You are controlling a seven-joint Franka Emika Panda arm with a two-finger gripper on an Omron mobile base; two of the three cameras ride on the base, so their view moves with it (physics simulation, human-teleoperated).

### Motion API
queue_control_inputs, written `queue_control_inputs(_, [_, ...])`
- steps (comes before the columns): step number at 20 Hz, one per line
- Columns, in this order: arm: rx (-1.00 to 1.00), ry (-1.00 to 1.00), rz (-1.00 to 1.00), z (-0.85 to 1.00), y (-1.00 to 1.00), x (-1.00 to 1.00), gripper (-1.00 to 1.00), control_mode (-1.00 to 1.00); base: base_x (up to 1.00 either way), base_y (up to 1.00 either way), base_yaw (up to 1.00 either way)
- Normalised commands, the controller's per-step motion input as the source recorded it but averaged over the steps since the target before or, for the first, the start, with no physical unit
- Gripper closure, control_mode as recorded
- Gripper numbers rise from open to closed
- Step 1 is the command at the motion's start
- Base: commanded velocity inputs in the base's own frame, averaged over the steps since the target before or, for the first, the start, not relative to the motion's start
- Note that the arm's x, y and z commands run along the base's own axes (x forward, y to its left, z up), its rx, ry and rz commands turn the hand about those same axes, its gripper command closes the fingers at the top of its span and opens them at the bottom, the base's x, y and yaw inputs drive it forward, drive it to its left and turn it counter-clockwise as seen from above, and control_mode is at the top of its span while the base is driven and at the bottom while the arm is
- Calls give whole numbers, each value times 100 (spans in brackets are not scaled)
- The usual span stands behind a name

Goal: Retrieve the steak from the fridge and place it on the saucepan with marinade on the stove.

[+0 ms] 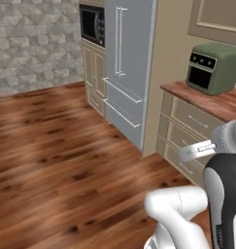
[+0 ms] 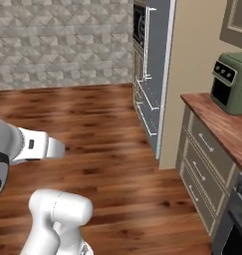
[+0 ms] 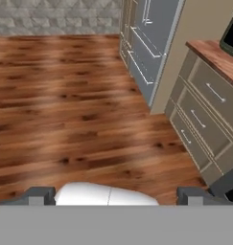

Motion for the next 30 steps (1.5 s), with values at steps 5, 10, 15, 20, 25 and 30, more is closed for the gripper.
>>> queue_control_inputs(5, [0,0,0,0,0,0,-100,100,56,21,-19])
queue_control_inputs(10, [0,0,0,0,0,0,-100,100,96,33,-18])
queue_control_inputs(15, [0,0,0,0,0,0,-100,100,100,45,-20])
queue_control_inputs(20, [0,0,0,0,0,0,-100,100,100,51,-20])
queue_control_inputs(25, [0,0,0,0,0,0,-100,100,100,45,-22])
queue_control_inputs(30, [0,0,0,0,0,0,-100,100,100,36,-41])
